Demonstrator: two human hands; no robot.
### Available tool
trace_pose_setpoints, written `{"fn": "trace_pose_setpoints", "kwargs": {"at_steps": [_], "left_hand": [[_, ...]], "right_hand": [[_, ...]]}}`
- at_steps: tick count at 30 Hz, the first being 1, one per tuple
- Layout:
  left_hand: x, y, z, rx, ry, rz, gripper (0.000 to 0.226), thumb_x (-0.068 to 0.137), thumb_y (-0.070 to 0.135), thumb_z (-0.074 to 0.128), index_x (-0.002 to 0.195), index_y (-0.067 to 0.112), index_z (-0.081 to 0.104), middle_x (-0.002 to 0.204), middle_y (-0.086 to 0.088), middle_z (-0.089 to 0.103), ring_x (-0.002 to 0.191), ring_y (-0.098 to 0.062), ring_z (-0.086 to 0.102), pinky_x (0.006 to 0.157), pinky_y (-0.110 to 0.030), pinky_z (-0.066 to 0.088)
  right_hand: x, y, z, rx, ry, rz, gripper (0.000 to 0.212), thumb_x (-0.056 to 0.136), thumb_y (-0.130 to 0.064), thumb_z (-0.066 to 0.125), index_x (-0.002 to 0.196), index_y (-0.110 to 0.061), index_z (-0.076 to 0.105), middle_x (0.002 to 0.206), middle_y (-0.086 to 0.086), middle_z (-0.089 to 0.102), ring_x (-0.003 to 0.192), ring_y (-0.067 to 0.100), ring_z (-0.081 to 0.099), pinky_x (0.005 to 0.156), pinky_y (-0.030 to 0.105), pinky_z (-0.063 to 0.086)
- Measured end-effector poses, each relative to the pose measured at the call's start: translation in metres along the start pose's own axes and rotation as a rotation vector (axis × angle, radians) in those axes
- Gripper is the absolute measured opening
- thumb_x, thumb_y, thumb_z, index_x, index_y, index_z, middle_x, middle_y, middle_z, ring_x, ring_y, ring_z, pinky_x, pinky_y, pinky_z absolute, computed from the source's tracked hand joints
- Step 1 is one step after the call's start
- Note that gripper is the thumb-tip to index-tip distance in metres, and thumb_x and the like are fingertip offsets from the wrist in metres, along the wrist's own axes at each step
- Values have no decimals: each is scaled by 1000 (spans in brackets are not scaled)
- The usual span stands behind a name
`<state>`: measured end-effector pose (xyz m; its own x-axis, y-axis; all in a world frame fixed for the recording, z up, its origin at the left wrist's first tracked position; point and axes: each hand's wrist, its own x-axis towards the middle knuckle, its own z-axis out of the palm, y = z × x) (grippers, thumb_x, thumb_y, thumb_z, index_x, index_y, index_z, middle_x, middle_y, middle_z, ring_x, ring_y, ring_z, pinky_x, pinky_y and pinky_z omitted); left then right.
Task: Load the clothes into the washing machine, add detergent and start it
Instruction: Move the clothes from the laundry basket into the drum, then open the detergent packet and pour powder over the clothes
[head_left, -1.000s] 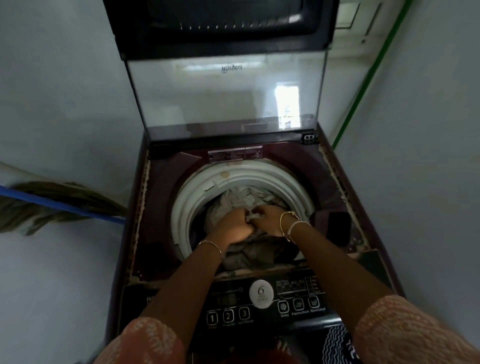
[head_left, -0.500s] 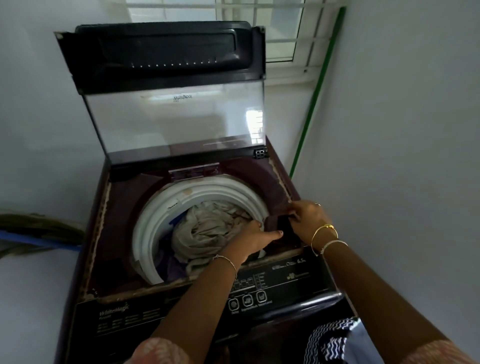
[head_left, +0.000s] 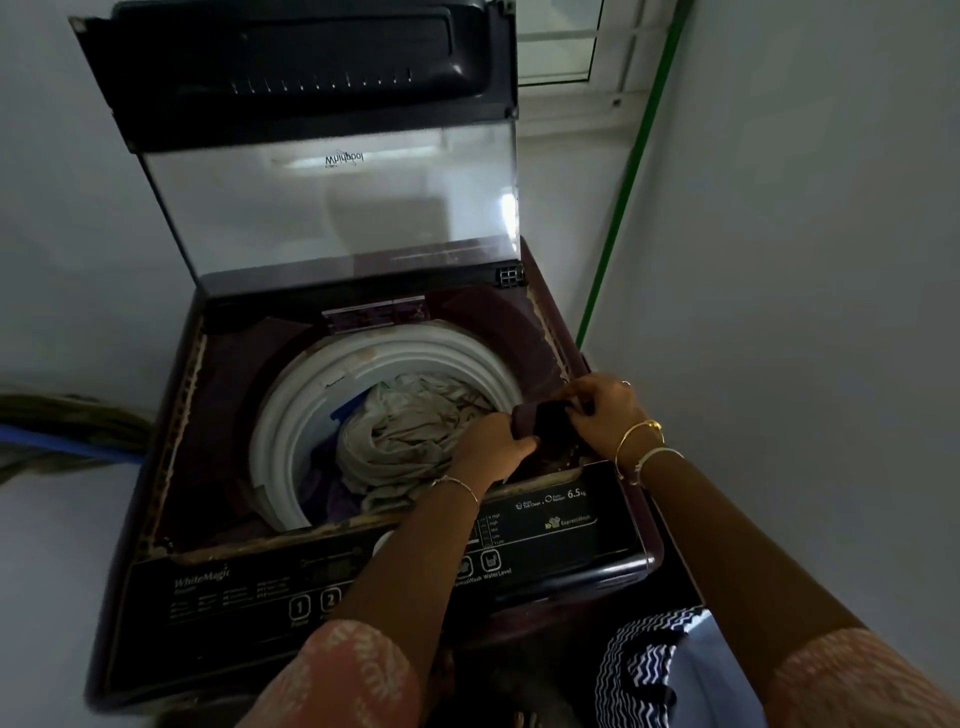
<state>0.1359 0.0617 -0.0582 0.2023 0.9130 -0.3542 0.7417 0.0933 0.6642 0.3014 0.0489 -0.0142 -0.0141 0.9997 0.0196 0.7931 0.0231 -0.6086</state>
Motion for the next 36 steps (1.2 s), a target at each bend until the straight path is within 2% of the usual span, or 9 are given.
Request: {"fn": "trace_pose_setpoints", "kwargs": {"at_steps": [5,11,14,16,18,21,26,31,36], "left_hand": [[-9,3,3,14,27,-11,35,89,39,60,108,12,69,101,-10,71,94,-27,66,82,-36,53],[-43,-7,-12,77,192,-109,42,88,52,54,107,17,66,104,-6,69,98,-26,64,86,-39,52],[-77,-23,-33,109,323,-182,34,91,44,53,112,19,65,109,-4,67,103,-25,61,83,-34,49],[-105,-40,-50,125,441,-238,26,90,38,51,100,19,66,104,-3,68,101,-25,62,83,-36,51],[-136,-60,-68,155,586,-293,24,89,38,51,92,20,67,99,-4,69,98,-26,63,82,-39,52],[-189,-95,-91,106,808,-375,23,87,39,56,99,24,68,103,-3,68,103,-26,60,86,-41,50],[-287,-166,-95,-24,1035,-543,32,84,38,57,113,25,62,119,-2,62,114,-27,55,96,-44,44],[-393,-237,-64,-156,1051,-737,34,88,38,55,120,26,58,126,-3,59,119,-26,51,98,-41,43],[-482,-295,-35,-259,982,-858,32,89,39,55,118,24,60,120,-5,62,113,-25,56,92,-39,48]], "right_hand": [[-4,-3,0,87,0,80,27,83,-6,53,91,-21,73,107,4,68,100,22,62,93,37,50],[-8,-10,5,10,13,131,25,82,-19,52,90,-31,72,103,3,68,96,27,63,88,44,52],[-14,-32,16,-120,62,153,24,83,-28,55,102,-28,70,116,7,60,106,31,58,96,47,44],[-18,-53,29,-83,51,150,24,83,-28,56,102,-28,69,121,8,55,111,33,55,98,46,42],[-22,-81,45,-37,-4,94,22,82,-26,55,99,-28,70,122,7,55,110,32,56,96,44,43],[-32,-129,73,56,-90,-33,25,78,-30,52,95,-26,71,116,9,60,102,31,60,92,40,49],[-84,-215,129,132,-255,-234,23,82,-16,58,103,-18,69,122,13,50,109,31,54,99,33,39],[-166,-286,197,156,-359,-407,20,81,-15,60,100,-18,68,118,10,51,108,30,54,101,38,41],[-258,-321,264,104,-551,-466,22,83,-15,61,105,-16,65,122,10,52,115,28,51,101,36,40]]}}
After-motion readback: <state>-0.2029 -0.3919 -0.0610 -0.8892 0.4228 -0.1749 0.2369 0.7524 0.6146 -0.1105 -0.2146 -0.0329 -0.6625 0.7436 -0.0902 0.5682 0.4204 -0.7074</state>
